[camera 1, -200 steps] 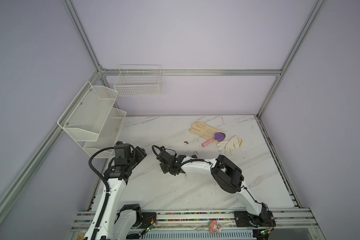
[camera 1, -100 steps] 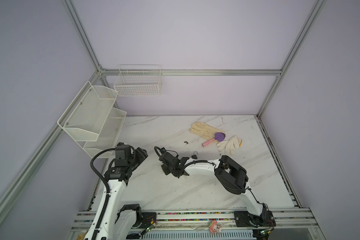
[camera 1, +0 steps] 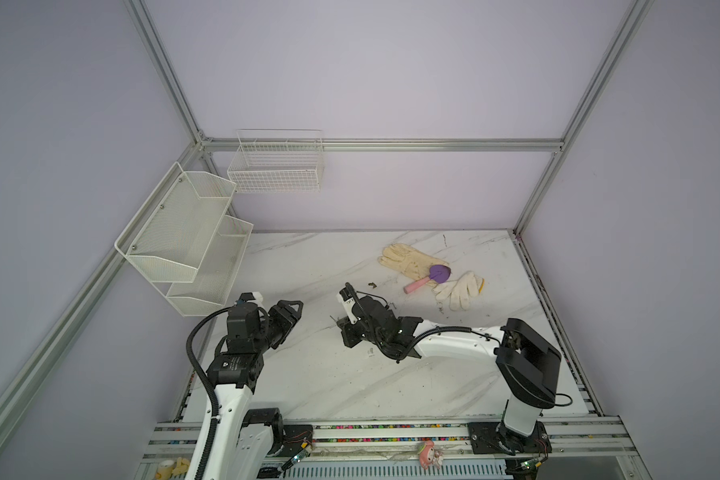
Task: Unlock with the key
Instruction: 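Lift the silver key with the right gripper toward the left gripper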
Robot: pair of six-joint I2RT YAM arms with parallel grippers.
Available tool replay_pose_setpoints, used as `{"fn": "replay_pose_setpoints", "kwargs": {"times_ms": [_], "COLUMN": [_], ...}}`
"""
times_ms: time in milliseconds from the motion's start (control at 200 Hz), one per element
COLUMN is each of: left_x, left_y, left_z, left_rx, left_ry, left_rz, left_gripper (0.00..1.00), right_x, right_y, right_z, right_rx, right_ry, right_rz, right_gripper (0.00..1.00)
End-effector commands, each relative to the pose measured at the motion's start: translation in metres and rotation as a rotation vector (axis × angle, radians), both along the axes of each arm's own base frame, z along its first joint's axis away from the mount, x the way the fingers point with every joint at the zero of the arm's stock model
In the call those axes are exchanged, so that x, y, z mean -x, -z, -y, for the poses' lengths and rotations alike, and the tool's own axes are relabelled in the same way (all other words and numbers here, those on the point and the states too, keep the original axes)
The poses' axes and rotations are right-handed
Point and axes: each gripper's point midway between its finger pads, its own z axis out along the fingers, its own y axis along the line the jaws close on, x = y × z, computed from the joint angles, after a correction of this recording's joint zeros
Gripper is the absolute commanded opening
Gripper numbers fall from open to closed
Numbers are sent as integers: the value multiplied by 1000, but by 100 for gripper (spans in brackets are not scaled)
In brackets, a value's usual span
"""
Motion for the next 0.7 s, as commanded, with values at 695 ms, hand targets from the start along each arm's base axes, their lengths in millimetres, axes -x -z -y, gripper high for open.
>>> {"fn": "replay_pose_setpoints", "kwargs": {"times_ms": [695], "left_x": [-3], "left_y": [-99], "left_z": [129], "left_rx": [53], "left_ry": [478], "left_rz": [584], "left_gripper": [37], "right_x": [28], "right_y": [-130], "right_z": [46], "right_rx": [-465], "right_ry": [-82], "right_rz": [-126], "right_gripper": [0]}}
